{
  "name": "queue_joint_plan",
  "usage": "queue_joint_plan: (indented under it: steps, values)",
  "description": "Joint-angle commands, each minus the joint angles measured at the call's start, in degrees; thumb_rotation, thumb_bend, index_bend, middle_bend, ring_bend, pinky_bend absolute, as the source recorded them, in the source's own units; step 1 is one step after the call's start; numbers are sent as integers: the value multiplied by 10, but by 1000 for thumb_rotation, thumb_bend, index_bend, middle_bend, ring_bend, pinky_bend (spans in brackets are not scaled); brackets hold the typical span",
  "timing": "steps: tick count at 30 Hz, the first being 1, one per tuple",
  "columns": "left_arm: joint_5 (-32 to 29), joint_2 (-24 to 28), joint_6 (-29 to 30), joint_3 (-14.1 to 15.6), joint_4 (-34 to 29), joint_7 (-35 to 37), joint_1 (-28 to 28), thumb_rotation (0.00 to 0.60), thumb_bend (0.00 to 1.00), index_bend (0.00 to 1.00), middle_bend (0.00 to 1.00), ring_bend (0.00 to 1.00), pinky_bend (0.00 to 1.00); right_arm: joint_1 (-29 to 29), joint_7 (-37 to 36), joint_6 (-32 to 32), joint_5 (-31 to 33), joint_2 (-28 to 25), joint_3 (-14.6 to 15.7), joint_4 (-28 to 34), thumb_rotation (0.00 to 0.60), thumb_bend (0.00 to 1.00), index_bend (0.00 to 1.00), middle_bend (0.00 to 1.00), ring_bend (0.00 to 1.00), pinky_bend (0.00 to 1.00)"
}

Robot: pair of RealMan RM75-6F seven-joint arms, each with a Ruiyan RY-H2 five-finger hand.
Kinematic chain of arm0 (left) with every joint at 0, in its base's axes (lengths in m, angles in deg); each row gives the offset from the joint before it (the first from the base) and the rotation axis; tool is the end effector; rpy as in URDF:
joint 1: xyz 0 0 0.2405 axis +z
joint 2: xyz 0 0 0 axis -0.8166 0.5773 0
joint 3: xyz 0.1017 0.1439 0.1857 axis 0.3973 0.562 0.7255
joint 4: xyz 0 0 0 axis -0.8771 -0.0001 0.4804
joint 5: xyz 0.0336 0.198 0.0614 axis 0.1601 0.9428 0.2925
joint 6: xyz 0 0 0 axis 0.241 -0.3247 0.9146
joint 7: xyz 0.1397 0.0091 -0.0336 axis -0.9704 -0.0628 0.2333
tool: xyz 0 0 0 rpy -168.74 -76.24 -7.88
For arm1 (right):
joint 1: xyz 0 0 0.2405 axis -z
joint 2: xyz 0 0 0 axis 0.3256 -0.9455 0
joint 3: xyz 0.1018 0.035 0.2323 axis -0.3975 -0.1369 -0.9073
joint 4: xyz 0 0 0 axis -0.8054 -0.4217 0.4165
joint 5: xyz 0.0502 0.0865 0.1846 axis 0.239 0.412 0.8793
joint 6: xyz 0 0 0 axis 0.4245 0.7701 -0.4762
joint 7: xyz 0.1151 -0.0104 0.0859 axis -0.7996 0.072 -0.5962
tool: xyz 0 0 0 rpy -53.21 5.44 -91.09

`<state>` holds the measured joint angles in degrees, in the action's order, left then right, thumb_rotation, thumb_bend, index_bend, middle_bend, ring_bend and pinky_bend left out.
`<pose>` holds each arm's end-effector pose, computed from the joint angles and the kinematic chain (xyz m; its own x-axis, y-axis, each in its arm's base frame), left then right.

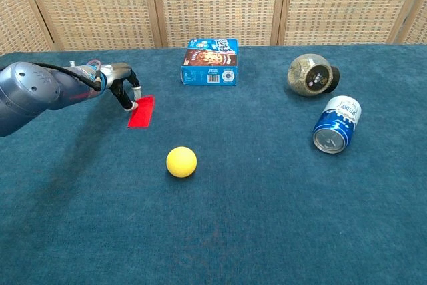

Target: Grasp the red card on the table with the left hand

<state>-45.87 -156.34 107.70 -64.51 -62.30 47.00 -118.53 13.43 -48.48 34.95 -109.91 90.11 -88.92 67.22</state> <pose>-0.1655 0.4836 -0.0623 0.3993 0.4011 0.8244 0.8962 0.0188 -0.4432 -0.3417 -0.2003 0.1749 0.4390 0.0228 0.8982 -0.8950 0.0993 0.4349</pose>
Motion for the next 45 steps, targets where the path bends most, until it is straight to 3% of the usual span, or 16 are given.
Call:
queue_joint_plan:
  steps: [1, 9, 24, 33, 39, 45]
  values:
    - [5, -6, 0, -2, 7, 2, -3, 600, 415, 513, 0, 0, 0, 0, -3, 0, -1, -1, 0, 0, 600, 0, 89, 0, 0, 0]
    - [14, -22, -1, -10, 28, 3, -8, 600, 409, 590, 0, 0, 0, 0, -12, 0, -3, -2, 0, -1, 600, 0, 104, 0, 0, 0]
    - [34, -55, 0, -28, 71, 8, -19, 600, 470, 632, 0, 0, 0, 2, -32, 4, -7, -7, -1, -4, 600, 0, 114, 0, 0, 0]
    - [55, -48, 2, -41, 63, 27, -19, 600, 464, 653, 0, 0, 0, 2, -37, 6, -9, -8, -1, -4, 600, 0, 116, 0, 0, 0]
    - [130, 27, 59, -14, -96, 77, 38, 600, 463, 662, 0, 0, 0, 3, -39, 8, -12, -10, 1, -1, 600, 0, 116, 0, 0, 0]
    - [151, 103, 95, 8, -253, 80, 89, 600, 464, 665, 0, 0, 0, 4, -38, 12, -19, -11, 2, 3, 600, 0, 117, 0, 0, 0]
